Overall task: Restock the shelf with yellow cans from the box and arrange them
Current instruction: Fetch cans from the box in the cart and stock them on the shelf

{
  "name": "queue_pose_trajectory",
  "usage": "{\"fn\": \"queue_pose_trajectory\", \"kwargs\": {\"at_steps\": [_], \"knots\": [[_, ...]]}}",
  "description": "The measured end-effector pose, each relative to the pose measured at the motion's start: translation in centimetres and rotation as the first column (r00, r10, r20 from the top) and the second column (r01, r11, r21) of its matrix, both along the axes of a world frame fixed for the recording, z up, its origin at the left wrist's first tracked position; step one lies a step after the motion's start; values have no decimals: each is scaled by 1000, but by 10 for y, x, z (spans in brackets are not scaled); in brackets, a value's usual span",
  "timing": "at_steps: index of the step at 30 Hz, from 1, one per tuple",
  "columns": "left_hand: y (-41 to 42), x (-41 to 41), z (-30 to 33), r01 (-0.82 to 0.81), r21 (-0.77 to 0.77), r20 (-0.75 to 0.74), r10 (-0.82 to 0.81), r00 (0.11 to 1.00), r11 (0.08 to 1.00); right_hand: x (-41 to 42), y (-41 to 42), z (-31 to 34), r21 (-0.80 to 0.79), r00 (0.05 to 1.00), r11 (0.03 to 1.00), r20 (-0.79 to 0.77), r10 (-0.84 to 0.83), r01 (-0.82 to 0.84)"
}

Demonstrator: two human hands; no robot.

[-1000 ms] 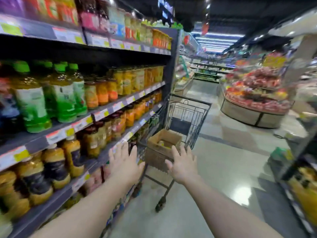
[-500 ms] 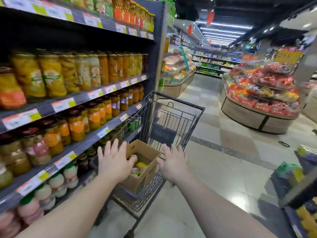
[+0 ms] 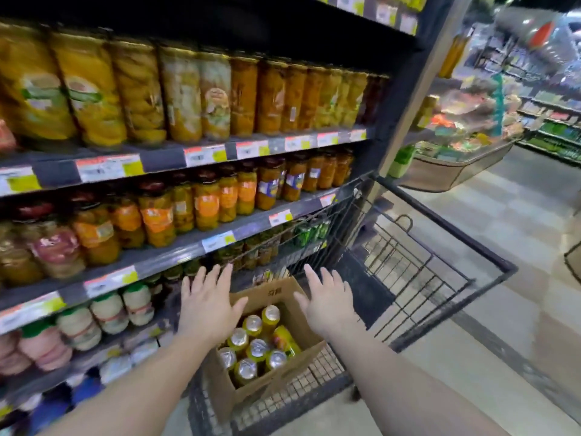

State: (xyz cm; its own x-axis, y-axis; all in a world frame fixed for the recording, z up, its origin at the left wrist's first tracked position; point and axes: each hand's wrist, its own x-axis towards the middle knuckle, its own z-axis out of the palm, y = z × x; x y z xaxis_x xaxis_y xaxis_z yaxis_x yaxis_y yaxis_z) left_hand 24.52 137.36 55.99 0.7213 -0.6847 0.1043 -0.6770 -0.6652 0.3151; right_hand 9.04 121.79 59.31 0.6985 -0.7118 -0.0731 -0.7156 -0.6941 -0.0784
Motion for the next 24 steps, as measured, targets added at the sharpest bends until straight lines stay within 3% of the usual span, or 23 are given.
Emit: {"fn": "queue_pose_trajectory", "kwargs": {"at_steps": [9, 15, 24], "knots": [[-55, 5, -46, -179, 13, 12, 179, 984, 984, 55, -85, -57, 85, 959, 956, 20, 282, -282], [-75, -11, -93, -318, 122, -3, 321, 947, 940, 70, -124, -119, 205, 904, 884, 12, 428, -421], [-89, -25, -174, -432, 129, 0, 436, 900, 893, 91, -145, -225, 420, 877, 821, -108, 468, -387]]}}
